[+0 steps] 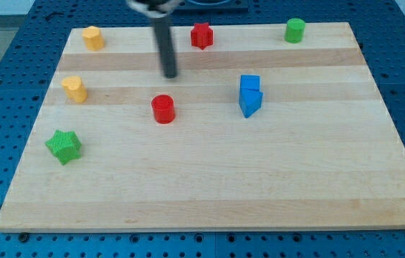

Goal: Slide the red star to the center

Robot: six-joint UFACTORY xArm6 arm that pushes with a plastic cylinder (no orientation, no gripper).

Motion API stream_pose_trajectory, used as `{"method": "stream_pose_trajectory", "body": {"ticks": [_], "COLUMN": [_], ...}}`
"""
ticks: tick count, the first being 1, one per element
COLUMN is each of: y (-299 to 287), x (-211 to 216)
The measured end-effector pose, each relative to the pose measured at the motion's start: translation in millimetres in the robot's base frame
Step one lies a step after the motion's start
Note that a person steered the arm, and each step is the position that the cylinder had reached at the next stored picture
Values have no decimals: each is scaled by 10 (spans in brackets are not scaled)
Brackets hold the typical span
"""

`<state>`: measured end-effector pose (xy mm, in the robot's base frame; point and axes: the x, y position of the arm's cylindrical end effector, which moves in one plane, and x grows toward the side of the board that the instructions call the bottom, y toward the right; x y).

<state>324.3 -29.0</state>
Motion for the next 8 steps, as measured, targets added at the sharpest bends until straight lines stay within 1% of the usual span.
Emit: {"method": "stream_pose_trajectory", "body": {"ticks": [1,2,3,4,5,6,8], "y": [861,950,755,632,306,106,71], "x": [-168,-732,-1286,-1319,-1315,-1306,-1267]}}
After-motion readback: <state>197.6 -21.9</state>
